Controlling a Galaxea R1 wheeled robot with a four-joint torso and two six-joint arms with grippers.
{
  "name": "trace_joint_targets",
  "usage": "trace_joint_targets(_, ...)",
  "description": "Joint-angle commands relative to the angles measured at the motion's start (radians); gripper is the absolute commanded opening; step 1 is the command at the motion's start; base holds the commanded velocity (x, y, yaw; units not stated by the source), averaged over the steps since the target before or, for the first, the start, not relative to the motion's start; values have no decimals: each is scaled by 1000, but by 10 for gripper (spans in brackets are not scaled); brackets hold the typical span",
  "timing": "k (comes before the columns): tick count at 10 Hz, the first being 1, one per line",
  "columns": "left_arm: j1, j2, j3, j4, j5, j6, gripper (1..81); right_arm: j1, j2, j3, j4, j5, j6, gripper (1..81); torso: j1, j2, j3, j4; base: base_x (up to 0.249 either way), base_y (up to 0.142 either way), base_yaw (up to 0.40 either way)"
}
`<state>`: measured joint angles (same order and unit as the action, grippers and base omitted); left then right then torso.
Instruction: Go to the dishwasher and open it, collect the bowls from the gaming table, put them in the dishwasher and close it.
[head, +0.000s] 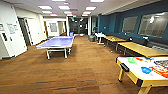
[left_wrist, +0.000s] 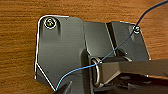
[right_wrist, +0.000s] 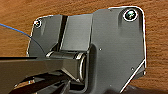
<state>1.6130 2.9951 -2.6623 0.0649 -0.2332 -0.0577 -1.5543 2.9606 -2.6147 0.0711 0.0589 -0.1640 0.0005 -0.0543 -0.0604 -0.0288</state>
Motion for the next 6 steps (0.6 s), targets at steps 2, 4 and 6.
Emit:
trace_joint_targets(2,-37,-4,4,12,45,-2,811,48,-1,1,0,-53,-2,811,0,0,0,0,0,0,0)
trace_joint_targets(4,-37,-8,4,16,45,-4,811,52,1,1,-1,-54,-2,811,0,0,0,0,0,0,0)
trace_joint_targets(6,-37,-7,4,19,45,-1,811,52,2,1,-1,-54,-2,811,0,0,0,0,0,0,-299)
